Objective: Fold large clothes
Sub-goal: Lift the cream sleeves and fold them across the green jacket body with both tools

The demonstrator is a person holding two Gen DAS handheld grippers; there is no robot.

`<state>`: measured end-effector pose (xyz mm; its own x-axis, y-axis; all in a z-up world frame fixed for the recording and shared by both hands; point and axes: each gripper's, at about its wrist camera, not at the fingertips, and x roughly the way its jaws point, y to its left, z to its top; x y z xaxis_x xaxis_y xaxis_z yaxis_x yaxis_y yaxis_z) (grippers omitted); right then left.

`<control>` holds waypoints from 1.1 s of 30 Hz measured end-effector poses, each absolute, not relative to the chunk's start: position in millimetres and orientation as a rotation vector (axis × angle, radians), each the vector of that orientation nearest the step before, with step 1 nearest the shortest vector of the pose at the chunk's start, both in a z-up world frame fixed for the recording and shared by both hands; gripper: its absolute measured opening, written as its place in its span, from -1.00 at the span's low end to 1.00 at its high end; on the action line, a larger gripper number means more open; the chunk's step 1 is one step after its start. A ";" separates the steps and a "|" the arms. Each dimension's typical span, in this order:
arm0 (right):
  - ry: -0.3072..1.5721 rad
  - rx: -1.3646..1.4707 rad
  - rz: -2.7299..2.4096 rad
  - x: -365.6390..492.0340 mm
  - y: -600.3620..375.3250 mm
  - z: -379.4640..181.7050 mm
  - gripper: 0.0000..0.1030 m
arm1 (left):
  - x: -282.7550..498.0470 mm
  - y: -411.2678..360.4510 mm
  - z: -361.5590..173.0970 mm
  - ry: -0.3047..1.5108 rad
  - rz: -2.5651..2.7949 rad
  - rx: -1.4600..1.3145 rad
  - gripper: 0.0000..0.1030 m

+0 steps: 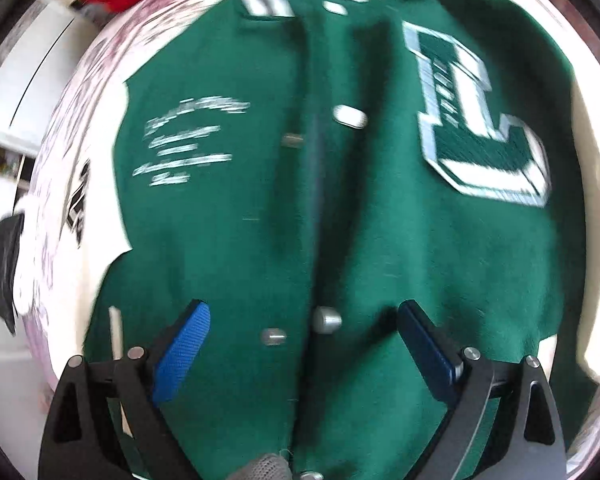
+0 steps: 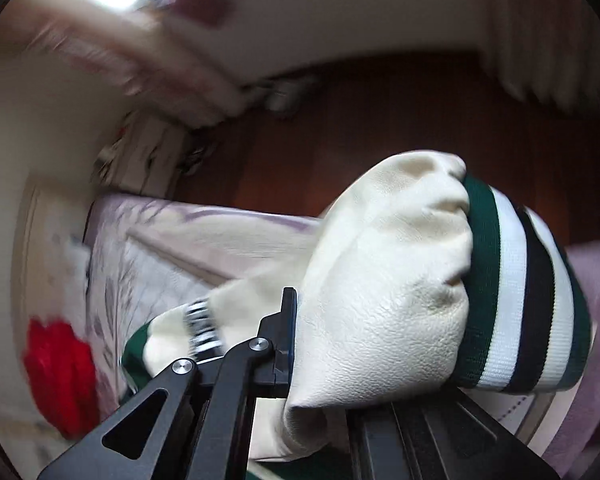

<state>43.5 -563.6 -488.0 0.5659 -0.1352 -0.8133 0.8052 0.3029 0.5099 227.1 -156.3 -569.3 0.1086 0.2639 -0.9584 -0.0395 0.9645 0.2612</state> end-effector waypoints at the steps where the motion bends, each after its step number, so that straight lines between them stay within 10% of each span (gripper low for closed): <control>1: 0.755 1.024 -0.667 64.8 -553.7 -469.5 -0.95 | 229.3 -144.5 -562.5 1.446 0.246 0.159 0.86; 9: 0.907 0.526 -0.215 253.2 -367.6 -399.5 -0.95 | 221.4 -8.0 -512.8 1.373 0.487 -0.052 0.86; 19: 1.392 0.010 0.369 306.8 -41.8 -537.8 -0.70 | 151.0 136.5 -525.4 1.403 0.721 -0.199 0.86; 23: 1.421 0.090 0.417 279.9 -36.5 -537.8 0.14 | 121.0 164.5 -521.0 1.422 0.698 -0.328 0.86; 33: 1.525 0.297 0.227 214.5 -110.4 -526.1 0.17 | 14.9 230.5 -572.6 1.391 0.640 -1.146 0.84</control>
